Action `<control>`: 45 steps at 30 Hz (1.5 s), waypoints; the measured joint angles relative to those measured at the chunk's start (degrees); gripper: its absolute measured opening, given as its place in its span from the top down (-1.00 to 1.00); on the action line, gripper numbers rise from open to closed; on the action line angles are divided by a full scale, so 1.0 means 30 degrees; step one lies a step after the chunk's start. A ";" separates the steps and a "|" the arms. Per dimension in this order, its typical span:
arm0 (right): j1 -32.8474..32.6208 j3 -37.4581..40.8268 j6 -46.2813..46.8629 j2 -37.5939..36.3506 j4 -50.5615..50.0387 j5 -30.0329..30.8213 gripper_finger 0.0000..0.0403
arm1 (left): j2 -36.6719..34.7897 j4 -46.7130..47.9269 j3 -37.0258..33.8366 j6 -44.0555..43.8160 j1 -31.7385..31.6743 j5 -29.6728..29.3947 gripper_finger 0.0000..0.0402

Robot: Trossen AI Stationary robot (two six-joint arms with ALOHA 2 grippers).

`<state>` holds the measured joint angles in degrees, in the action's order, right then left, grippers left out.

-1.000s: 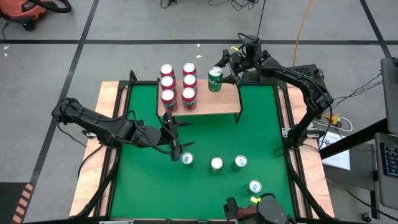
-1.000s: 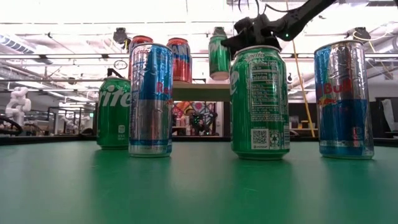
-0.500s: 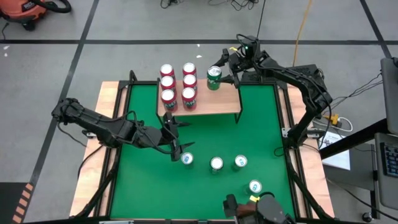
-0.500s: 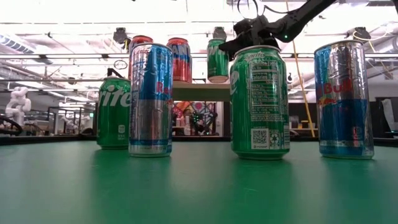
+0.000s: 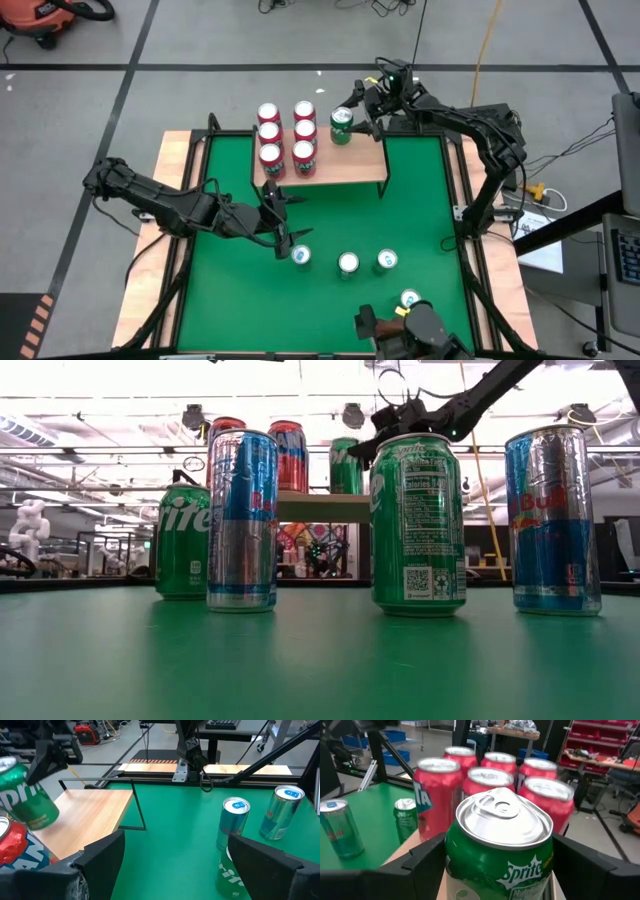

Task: Place canned beverage on shelf
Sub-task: Put the green soda can on the shelf

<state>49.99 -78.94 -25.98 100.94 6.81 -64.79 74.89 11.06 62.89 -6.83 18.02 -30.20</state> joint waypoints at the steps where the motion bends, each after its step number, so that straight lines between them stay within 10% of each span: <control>1: 0.0045 0.0000 -0.0017 0.0142 0.0028 0.0000 -0.48 | -0.0002 -0.0003 0.0000 0.0000 0.0000 0.0000 -0.75; 45: 0.0890 0.0007 0.1423 0.0795 0.0530 -0.0377 -0.51 | -0.0005 0.0092 0.0000 -0.0076 0.0000 0.0004 -0.75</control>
<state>52.66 -78.91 -21.71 103.33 8.40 -65.93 74.87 11.33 62.89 -7.06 18.02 -30.18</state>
